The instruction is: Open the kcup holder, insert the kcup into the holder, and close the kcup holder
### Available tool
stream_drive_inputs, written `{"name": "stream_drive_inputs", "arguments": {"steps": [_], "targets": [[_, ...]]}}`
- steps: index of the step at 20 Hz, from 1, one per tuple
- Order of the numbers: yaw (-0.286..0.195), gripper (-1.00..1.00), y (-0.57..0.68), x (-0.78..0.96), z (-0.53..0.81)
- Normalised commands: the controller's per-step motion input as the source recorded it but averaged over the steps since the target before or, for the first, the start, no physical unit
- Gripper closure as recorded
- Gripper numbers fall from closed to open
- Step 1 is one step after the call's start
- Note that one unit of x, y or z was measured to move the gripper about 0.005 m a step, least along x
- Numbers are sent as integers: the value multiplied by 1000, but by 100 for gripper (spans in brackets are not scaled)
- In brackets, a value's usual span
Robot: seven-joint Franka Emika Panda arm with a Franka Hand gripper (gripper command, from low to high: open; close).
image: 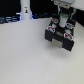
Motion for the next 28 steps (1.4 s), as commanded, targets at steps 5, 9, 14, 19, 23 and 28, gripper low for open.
{"name": "stream_drive_inputs", "arguments": {"steps": [5, 9, 14, 19, 23, 28], "targets": [[6, 100, -39, 20, -138], [0, 100, -41, 28, -119], [3, 100, -63, -5, -164], [-4, 100, -68, 0, -70], [-1, 100, -66, 7, -12], [-4, 100, -65, 4, -51]]}}
